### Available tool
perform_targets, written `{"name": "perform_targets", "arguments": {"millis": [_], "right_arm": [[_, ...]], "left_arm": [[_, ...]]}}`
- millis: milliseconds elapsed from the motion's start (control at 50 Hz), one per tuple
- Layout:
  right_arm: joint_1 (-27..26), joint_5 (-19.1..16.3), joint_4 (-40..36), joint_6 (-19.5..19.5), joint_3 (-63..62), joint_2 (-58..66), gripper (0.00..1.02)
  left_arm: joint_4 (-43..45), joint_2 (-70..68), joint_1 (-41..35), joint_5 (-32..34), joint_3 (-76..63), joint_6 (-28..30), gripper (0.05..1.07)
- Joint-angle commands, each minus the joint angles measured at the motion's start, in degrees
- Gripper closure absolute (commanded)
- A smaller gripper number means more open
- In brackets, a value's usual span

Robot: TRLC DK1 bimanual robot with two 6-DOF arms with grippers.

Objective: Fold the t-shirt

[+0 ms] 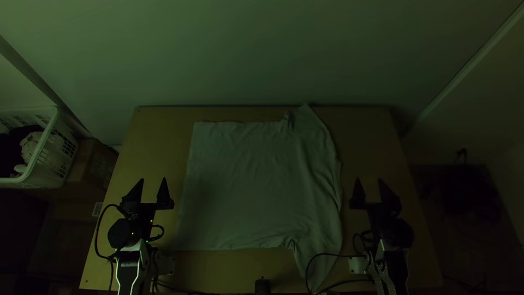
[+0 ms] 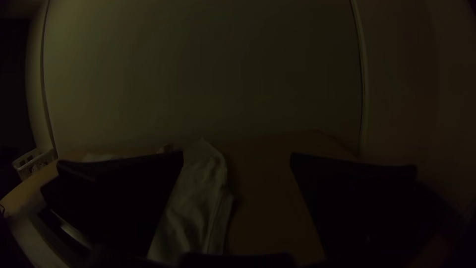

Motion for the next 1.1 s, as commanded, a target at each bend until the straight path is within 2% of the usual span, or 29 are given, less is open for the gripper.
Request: {"name": "perform_targets", "arguments": {"millis": [0,1080], "right_arm": [[-0.3,0.3,-1.3,-0.8,-0.8,-0.5,0.03],[0.5,0.3,-1.3,-0.7,-0.8,-0.5,0.03]], "left_arm": [[-1.7,-0.3,-0.3,0.0,-2.6,-0.9,0.1],[-1.7,-0.3,-0.6,0.0,-2.6,-1.0,0.1]]}}
